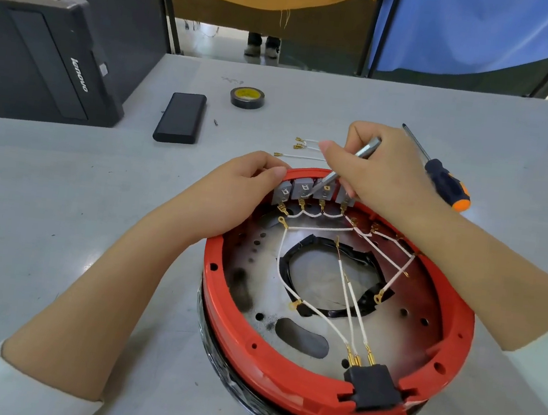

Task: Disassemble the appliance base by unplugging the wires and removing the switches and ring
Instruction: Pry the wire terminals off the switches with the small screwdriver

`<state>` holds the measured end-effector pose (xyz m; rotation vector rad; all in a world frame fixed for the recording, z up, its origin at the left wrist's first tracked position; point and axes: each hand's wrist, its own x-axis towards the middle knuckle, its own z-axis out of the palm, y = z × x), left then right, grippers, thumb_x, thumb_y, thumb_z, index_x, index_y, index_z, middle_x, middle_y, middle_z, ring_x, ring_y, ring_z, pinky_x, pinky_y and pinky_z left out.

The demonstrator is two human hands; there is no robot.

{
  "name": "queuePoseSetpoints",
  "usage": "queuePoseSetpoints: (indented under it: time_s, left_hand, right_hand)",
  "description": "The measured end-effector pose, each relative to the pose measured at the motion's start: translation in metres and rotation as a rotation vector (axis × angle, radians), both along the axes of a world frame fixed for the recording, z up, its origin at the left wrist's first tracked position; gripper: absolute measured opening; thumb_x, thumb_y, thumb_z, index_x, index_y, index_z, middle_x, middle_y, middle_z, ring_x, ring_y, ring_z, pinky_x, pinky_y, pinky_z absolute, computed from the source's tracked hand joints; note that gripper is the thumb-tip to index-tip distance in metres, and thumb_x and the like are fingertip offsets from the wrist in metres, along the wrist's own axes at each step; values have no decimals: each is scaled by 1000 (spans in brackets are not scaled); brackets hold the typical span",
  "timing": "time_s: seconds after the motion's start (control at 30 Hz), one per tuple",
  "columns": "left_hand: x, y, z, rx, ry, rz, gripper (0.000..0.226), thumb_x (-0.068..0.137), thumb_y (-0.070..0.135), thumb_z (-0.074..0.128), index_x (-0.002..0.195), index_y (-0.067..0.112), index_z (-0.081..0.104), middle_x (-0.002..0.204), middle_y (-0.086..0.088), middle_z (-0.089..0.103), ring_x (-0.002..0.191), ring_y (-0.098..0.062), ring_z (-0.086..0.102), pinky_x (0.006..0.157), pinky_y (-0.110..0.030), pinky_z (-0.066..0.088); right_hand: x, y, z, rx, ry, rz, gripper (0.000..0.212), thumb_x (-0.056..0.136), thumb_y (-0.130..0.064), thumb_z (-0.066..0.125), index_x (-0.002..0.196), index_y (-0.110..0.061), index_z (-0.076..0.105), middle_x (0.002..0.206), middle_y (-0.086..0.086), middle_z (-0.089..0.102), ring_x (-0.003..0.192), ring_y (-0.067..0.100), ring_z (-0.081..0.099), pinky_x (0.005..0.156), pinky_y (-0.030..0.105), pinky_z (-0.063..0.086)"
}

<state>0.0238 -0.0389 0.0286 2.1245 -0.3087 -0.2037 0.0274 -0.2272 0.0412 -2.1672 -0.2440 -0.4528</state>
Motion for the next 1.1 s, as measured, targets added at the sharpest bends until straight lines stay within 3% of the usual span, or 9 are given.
queuePoseSetpoints:
  time_s: [0.13, 0.3, 0.53, 0.8, 1.0, 1.1]
  left_hand:
    - [1, 0, -1, -22, 11, -51, 27, 99, 37, 40, 119, 34, 60, 116, 12, 63, 110, -10, 58, 102, -38, 41]
    - [1, 0, -1, -26, 19, -53, 25, 99, 36, 41, 115, 34, 61, 109, 8, 67, 103, -18, 63, 98, -44, 46]
    - [1, -1, -1, -22, 10, -33, 25, 99, 35, 41, 115, 33, 61, 109, 11, 66, 104, -11, 60, 100, -39, 44]
    - [0, -1, -1, -37, 8, -30, 25, 99, 35, 43, 115, 31, 61, 110, 10, 66, 104, -12, 61, 99, -38, 45]
    - [-1, -1, 2, -4, -13, -24, 26, 99, 35, 42, 117, 32, 60, 110, 15, 64, 104, -5, 58, 94, -27, 43]
    - [-1, -1, 3, -6, -3, -26, 26, 99, 35, 41, 116, 32, 61, 109, 14, 65, 104, -7, 59, 96, -30, 44]
  right_hand:
    - [0, 0, 0, -30, -18, 12, 36, 90, -27, 62, 61, -11, 48, 41, -4, 51, 36, 3, 52, 45, 9, 42]
    - [2, 2, 0, -15, 23, 37, 37, 91, -23, 62, 60, -12, 46, 38, -4, 50, 33, 4, 49, 42, 10, 40]
    - [14, 2, 8, 42, 208, 40, 37, 90, -22, 62, 58, -14, 44, 34, -3, 49, 28, 5, 37, 32, 12, 31]
    - [3, 1, 1, -16, -42, -3, 36, 90, -22, 61, 58, -14, 46, 40, -6, 49, 35, 3, 52, 45, 10, 43]
    - [8, 5, 2, -15, 61, 27, 36, 92, -23, 59, 61, -12, 46, 37, -5, 49, 32, 4, 48, 41, 10, 40]
    - [14, 5, 6, 5, 147, 28, 37, 92, -23, 59, 59, -12, 45, 34, -5, 46, 30, 4, 41, 37, 10, 35]
